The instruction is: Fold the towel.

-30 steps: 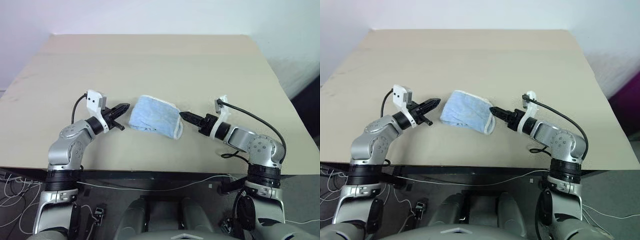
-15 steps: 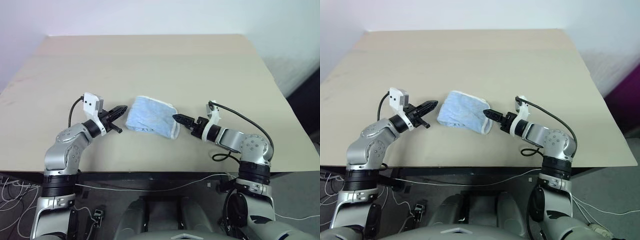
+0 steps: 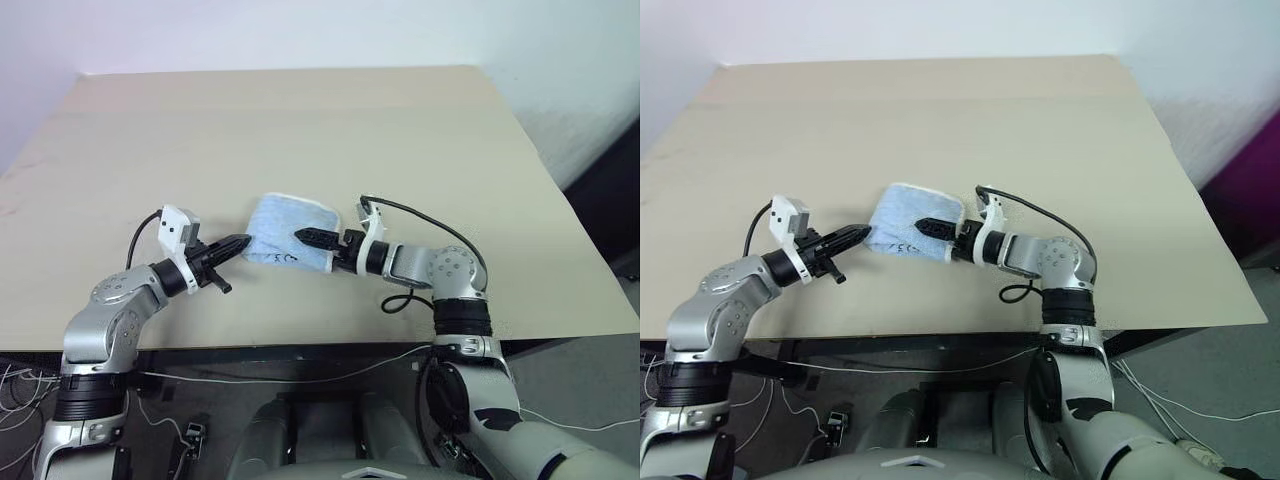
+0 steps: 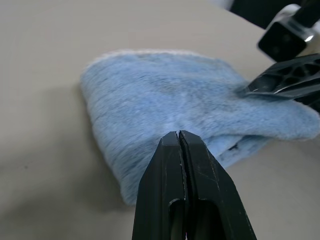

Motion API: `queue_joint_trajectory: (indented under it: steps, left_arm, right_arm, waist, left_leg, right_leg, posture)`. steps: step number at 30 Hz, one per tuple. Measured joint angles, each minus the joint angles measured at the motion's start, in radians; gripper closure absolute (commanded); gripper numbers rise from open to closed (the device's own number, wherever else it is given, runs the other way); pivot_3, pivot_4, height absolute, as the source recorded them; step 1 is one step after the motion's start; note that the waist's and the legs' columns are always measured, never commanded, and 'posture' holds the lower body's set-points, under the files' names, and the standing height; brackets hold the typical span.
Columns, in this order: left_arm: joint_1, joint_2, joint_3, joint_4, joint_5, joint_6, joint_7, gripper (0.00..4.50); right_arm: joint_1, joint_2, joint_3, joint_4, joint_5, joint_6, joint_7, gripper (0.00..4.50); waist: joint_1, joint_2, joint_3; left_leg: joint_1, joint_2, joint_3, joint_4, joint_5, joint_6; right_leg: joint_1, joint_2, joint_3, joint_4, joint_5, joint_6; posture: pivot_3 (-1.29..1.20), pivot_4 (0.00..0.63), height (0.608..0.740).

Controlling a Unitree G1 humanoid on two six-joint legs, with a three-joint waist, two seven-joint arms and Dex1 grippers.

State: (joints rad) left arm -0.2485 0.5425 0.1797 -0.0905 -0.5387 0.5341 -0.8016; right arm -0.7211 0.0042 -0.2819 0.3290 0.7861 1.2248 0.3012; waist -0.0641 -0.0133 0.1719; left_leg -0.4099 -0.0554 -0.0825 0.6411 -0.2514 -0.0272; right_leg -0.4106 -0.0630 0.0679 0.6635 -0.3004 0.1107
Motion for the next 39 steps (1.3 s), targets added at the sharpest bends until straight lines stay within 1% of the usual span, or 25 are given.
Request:
queue_joint_trajectory:
  steps: [1,6,10,12,13,19,21,23,28,32,36,39]
  left_arm:
    - [0.000,0.000,0.000,-0.002,-0.004,0.001,0.002,4.50]
    - [0.009,-0.002,0.000,-0.012,-0.018,0.002,0.015,4.50]
    - [0.010,-0.007,0.000,-0.015,-0.026,0.004,0.020,4.50]
    - [0.009,-0.012,0.000,-0.020,-0.033,0.005,0.020,4.50]
    - [0.009,-0.014,-0.001,-0.021,-0.037,0.005,0.020,4.50]
    - [0.000,-0.021,-0.005,-0.021,-0.040,0.005,0.019,4.50]
    - [-0.006,-0.025,-0.009,-0.020,-0.040,0.006,0.019,4.50]
    - [-0.016,-0.027,-0.009,-0.020,-0.040,0.006,0.019,4.50]
    - [-0.027,-0.043,-0.012,-0.014,-0.041,0.007,0.018,4.50]
    - [-0.048,-0.074,-0.041,0.001,-0.041,0.007,0.017,4.50]
    - [-0.076,-0.099,-0.083,0.009,-0.041,0.008,0.013,4.50]
    - [-0.080,-0.117,-0.100,0.010,-0.041,0.008,0.012,4.50]
  right_arm:
    - [-0.002,0.004,-0.005,0.013,0.000,-0.006,-0.001,0.56]
    - [-0.002,0.008,-0.056,0.037,0.005,-0.010,-0.021,2.27]
    - [0.017,0.007,-0.093,0.015,0.025,-0.007,-0.040,3.66]
    - [0.033,0.009,-0.110,-0.017,0.047,-0.005,-0.046,4.30]
    - [0.040,0.010,-0.116,-0.035,0.058,-0.003,-0.054,4.48]
    - [0.093,0.017,-0.192,-0.141,0.126,-0.010,-0.112,4.48]
    - [0.093,0.017,-0.231,-0.183,0.161,-0.040,-0.142,4.48]
    - [0.092,0.006,-0.296,-0.234,0.203,-0.087,-0.196,4.48]
    - [0.105,-0.096,-0.459,-0.348,0.324,-0.180,-0.350,4.48]
    - [0.151,-0.140,-0.529,-0.417,0.378,-0.269,-0.480,4.48]
    - [0.213,-0.121,-0.544,-0.436,0.381,-0.350,-0.636,4.48]
    - [0.267,-0.052,-0.539,-0.444,0.396,-0.399,-0.749,4.48]
  waist:
    - [0.000,0.000,0.000]
    - [0.000,0.000,0.000]
    - [0.002,0.000,0.000]
    - [0.004,0.000,0.000]
    - [0.005,0.000,0.000]
    - [0.019,0.000,0.000]
    - [0.020,0.000,0.000]
    - [0.023,0.000,0.000]
    - [0.027,0.000,0.000]
    - [0.020,0.000,0.000]
    - [0.019,0.000,0.000]
    - [0.019,0.000,0.000]
  left_leg:
    - [0.000,0.000,0.000,0.000,0.000,0.000]
    - [0.000,0.000,0.000,0.000,0.000,0.000]
    - [0.000,0.000,0.000,0.000,0.000,0.000]
    - [0.000,0.000,0.000,0.000,0.000,0.000]
    - [0.000,0.000,0.000,0.000,0.000,0.000]
    - [0.000,0.000,0.000,0.000,0.000,0.000]
    - [0.000,0.000,0.000,0.000,0.000,0.000]
    - [0.000,-0.001,0.000,0.000,0.000,0.000]
    - [0.000,-0.001,0.000,0.000,0.000,0.000]
    - [0.000,0.000,0.001,0.000,0.000,0.000]
    - [0.000,0.000,0.001,0.000,0.000,0.000]
    - [0.000,0.000,0.001,0.000,0.000,0.000]
  right_leg:
    - [0.000,0.000,0.000,0.000,0.000,0.000]
    - [0.000,0.000,0.000,0.000,0.000,0.000]
    - [0.000,0.000,0.000,0.000,0.000,0.000]
    - [0.000,0.000,0.000,0.000,0.000,0.000]
    - [0.000,0.000,0.000,0.000,0.000,0.000]
    - [0.000,0.000,0.000,0.000,0.000,0.000]
    - [0.000,0.000,0.000,0.000,0.000,0.000]
    - [0.001,-0.001,0.000,-0.001,0.000,0.000]
    - [0.001,-0.001,0.000,-0.001,0.000,0.000]
    - [0.001,0.000,0.000,-0.001,0.000,0.000]
    - [0.001,0.000,0.001,-0.001,0.000,0.000]
    - [0.001,0.000,0.001,-0.001,0.000,0.000]
  posture:
    - [0.00,0.150,0.740]
    - [0.00,0.150,0.740]
    - [0.00,0.150,0.740]
    - [0.00,0.150,0.740]
    - [0.00,0.150,0.740]
    - [0.00,0.150,0.740]
    - [0.00,0.150,0.740]
    - [0.00,0.150,0.740]
    - [0.00,0.150,0.740]
    - [0.00,0.150,0.740]
    - [0.00,0.150,0.740]
    - [0.00,0.150,0.740]
